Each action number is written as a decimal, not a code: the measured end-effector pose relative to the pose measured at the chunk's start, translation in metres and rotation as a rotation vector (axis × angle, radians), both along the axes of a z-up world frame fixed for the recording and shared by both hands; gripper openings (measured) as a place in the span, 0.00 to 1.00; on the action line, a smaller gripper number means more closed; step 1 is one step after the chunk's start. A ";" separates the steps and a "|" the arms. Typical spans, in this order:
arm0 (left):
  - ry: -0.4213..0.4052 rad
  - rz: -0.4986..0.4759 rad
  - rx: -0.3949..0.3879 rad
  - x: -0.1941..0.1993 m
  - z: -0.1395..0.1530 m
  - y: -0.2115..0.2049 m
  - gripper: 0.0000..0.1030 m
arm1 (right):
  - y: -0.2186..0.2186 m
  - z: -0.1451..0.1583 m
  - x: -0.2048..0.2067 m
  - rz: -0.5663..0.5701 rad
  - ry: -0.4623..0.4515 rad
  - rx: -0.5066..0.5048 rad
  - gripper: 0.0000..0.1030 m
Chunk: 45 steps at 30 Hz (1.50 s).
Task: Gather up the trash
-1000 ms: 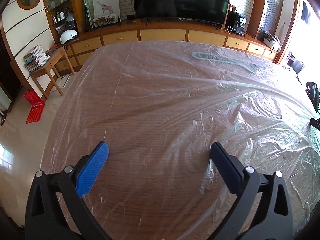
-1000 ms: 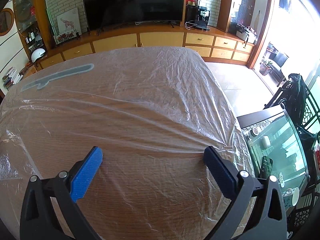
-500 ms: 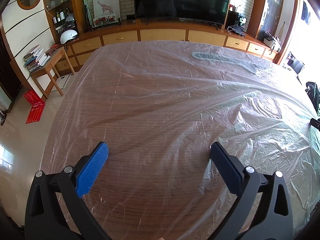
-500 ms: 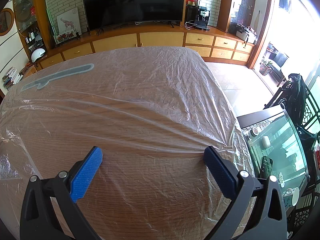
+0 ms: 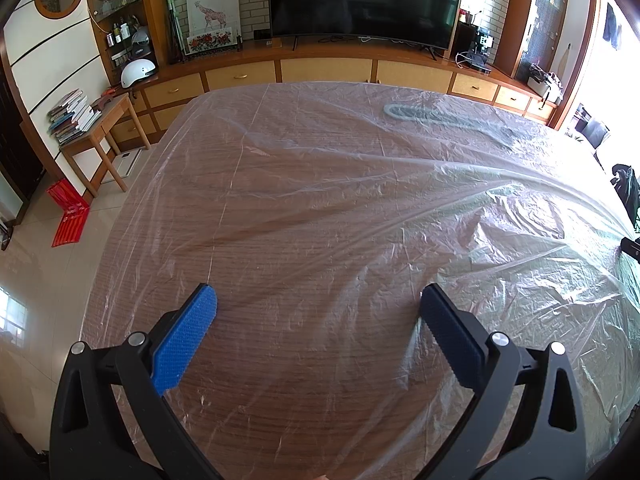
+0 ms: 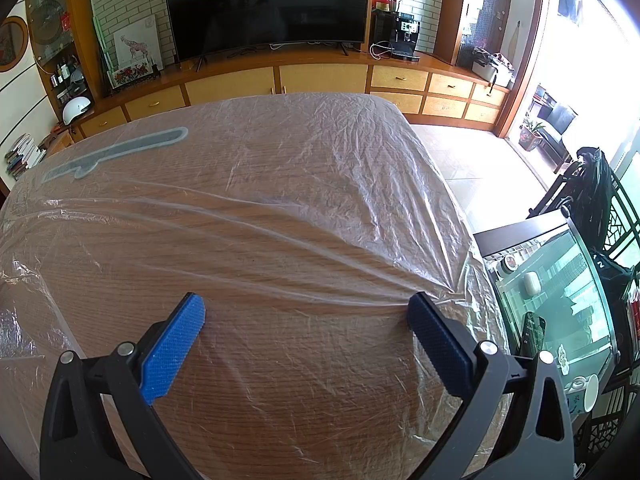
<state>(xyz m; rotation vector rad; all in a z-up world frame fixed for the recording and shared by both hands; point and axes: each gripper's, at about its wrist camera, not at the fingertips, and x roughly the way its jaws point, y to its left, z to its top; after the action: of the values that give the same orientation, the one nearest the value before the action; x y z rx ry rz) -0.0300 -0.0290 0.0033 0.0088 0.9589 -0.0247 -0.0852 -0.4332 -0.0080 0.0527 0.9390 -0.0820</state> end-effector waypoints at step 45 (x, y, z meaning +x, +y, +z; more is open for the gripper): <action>0.000 0.006 0.000 0.002 0.000 0.003 0.99 | 0.000 0.001 0.000 0.000 0.000 0.000 0.96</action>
<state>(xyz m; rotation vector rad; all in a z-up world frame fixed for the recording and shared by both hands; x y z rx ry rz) -0.0284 -0.0257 0.0037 0.0062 0.9591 -0.0190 -0.0848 -0.4330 -0.0071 0.0524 0.9394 -0.0821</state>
